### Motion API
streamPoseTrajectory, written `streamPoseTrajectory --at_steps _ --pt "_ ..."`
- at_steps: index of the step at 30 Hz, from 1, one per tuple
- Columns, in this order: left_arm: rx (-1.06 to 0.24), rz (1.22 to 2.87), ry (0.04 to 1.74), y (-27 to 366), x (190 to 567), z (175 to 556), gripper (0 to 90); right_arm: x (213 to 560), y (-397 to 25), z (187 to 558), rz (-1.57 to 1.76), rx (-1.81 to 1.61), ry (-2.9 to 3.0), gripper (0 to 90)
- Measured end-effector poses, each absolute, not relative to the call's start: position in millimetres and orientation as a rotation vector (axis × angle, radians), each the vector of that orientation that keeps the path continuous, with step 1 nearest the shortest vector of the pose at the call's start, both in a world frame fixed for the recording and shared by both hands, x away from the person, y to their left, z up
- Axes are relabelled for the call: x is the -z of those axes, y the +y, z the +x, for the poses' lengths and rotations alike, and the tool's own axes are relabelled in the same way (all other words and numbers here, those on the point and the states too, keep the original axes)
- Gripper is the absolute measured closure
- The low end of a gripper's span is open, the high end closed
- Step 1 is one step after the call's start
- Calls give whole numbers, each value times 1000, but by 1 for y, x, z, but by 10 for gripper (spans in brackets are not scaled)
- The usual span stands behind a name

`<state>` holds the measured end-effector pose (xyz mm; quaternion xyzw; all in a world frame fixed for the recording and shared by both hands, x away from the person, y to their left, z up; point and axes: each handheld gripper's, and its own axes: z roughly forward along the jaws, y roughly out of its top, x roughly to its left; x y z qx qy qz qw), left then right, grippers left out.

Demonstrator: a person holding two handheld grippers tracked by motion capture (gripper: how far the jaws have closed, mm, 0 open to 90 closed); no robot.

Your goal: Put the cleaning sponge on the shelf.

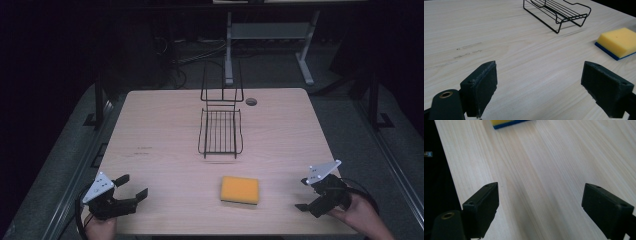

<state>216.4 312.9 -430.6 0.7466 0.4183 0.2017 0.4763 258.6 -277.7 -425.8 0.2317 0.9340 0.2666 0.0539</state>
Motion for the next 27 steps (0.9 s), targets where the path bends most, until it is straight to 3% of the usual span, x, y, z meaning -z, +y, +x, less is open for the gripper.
streamPoseTrajectory --at_steps 27 --pt "-496 1810 1022 317 430 213 129 420 -254 263 622 -812 2864 140"
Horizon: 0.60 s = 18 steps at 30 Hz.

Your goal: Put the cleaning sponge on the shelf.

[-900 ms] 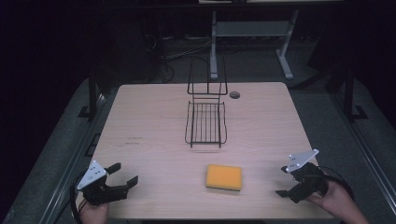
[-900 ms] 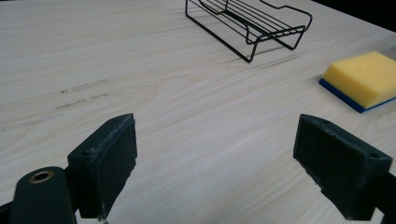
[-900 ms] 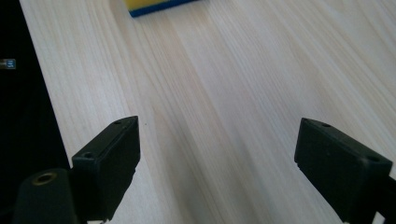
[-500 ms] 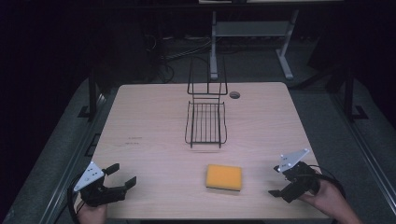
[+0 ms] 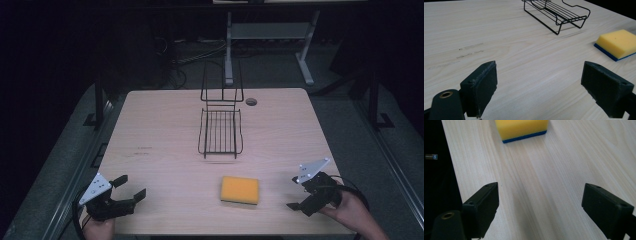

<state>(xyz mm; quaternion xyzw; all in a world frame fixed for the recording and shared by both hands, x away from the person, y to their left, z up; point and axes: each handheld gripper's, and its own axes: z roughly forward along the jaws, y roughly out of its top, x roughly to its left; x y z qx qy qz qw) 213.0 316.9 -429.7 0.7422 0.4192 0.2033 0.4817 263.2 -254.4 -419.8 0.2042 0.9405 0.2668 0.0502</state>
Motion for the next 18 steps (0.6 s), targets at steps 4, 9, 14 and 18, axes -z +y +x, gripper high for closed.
streamPoseTrajectory --at_steps 4,9,14,18 --pt "-495 1812 1019 317 430 213 128 418 -254 263 615 -810 2863 140" --pt "-491 1813 1018 316 430 214 129 417 -251 265 601 -803 2870 140" --pt "-492 1814 1016 316 430 214 128 417 -247 266 592 -802 2877 140" --pt "-491 1812 1018 316 430 214 128 415 -245 266 585 -800 2881 140"
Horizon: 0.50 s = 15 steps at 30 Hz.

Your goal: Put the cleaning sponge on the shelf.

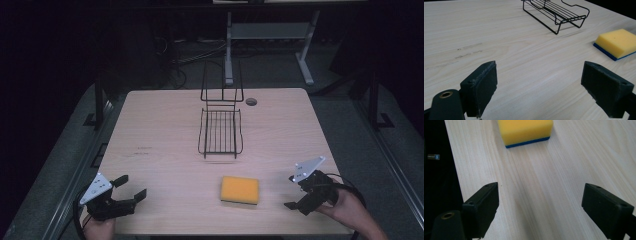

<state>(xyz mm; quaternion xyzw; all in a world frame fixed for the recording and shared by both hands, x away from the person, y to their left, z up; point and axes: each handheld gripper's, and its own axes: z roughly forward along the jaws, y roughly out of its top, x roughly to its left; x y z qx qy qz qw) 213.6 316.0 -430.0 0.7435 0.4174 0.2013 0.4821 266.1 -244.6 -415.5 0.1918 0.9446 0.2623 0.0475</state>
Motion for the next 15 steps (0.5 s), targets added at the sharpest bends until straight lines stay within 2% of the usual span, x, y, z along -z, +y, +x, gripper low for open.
streamPoseTrajectory --at_steps 15 --pt "-490 1813 1014 316 430 214 128 413 -235 269 539 -791 2896 140"
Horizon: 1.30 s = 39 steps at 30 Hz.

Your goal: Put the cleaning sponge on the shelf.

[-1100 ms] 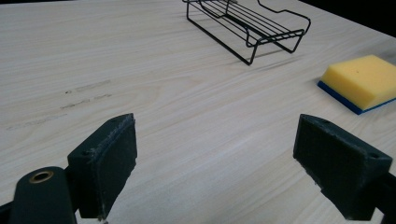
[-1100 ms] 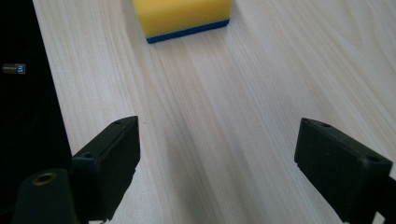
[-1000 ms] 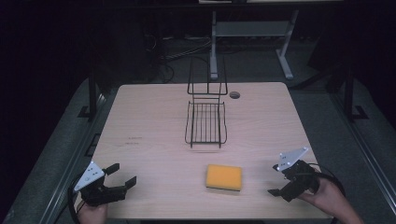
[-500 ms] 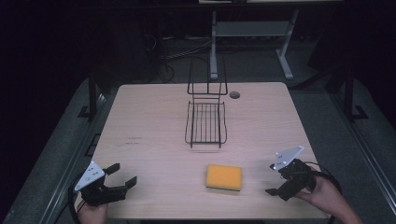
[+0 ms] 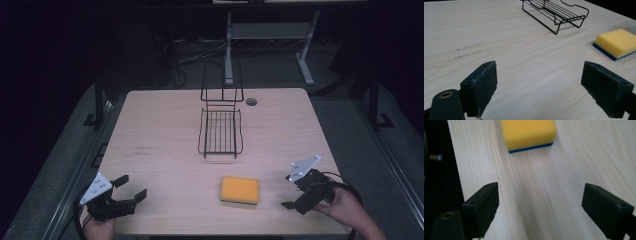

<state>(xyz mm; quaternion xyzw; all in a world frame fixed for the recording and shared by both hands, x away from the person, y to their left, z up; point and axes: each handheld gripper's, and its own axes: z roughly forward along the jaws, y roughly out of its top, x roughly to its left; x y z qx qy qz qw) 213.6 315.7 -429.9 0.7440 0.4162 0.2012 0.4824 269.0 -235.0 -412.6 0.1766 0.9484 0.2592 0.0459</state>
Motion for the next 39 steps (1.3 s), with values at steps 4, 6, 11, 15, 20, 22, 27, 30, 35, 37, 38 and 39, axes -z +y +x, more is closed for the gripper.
streamPoseTrajectory --at_steps 4,6,11,15,20,22,27,30,35,37,38,39 --pt "-490 1814 1014 316 430 214 128 412 -231 271 533 -790 2903 140" --pt "-489 1815 1014 316 430 214 129 412 -228 272 527 -794 2911 140" --pt "-489 1815 1010 316 430 214 129 411 -220 275 499 -795 2924 140" --pt "-488 1816 1010 316 430 214 128 411 -212 277 467 -793 2935 140" --pt "-488 1815 1009 316 430 214 128 411 -206 279 448 -795 2945 140" --pt "-489 1815 1010 316 430 214 128 411 -203 280 444 -795 2949 140" --pt "-488 1815 1009 316 429 213 128 412 -197 281 431 -794 2959 140" --pt "-488 1812 1008 316 429 213 128 413 -193 283 421 -787 2969 140" --pt "-486 1807 1014 317 429 213 128 414 -185 286 410 -796 2982 140" --pt "-485 1809 1012 317 429 213 129 414 -180 288 399 -798 2993 140" --pt "-485 1809 1012 317 429 213 128 414 -179 288 396 -794 2996 140" --pt "-485 1808 1012 317 429 213 128 414 -179 288 396 -794 2996 140"
